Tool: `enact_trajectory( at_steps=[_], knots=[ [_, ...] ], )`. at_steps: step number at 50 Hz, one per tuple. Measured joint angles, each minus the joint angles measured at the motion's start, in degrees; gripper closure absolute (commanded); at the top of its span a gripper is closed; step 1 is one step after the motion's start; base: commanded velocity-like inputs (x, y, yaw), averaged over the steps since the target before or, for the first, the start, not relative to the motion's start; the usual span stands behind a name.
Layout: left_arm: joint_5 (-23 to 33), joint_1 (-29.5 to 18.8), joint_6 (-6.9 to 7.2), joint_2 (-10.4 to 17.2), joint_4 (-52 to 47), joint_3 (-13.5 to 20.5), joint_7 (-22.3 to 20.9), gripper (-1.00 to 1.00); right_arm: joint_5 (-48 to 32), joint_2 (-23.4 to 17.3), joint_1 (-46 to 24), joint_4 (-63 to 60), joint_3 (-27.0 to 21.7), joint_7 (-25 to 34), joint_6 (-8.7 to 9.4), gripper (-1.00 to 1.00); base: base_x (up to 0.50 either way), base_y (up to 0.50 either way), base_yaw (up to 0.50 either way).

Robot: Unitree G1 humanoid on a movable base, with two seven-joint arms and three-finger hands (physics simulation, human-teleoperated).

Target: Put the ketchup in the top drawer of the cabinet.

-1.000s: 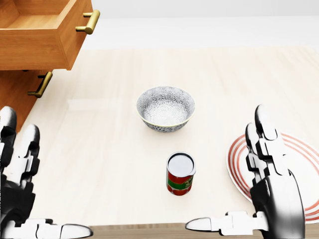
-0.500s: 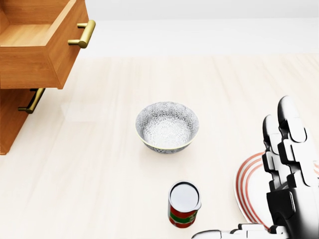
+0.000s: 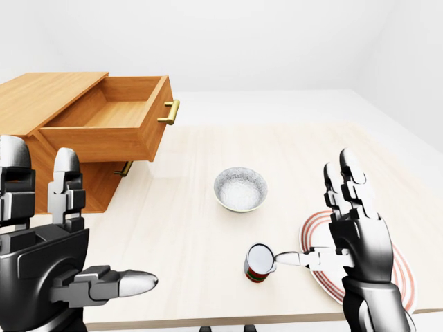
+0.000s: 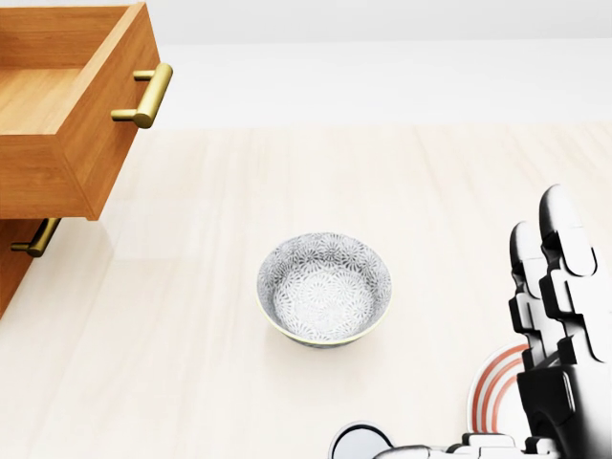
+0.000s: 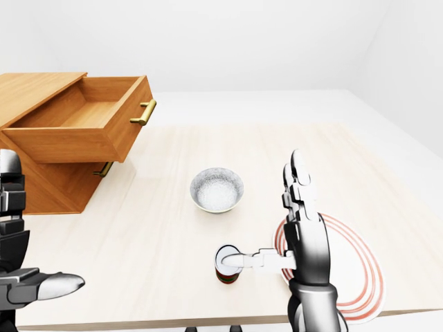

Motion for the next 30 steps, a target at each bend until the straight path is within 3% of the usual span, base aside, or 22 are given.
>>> enact_trajectory(
  at_steps=[13, 30],
  knots=[
    [-0.4, 0.0, 0.0, -0.2, -0.3, 0.6, -0.2, -1.0, -2.6, 0.0, 0.1, 0.1, 0.0, -0.2, 0.0, -0.98, 0.0, 0.0, 0.0],
    [-0.4, 0.0, 0.0, -0.2, -0.4, 0.5, -0.3, -1.0, -6.4, -0.2, 0.1, 0.5, 0.7, -0.6, 0.0, -0.98, 0.0, 0.5, 0.0]
  ],
)
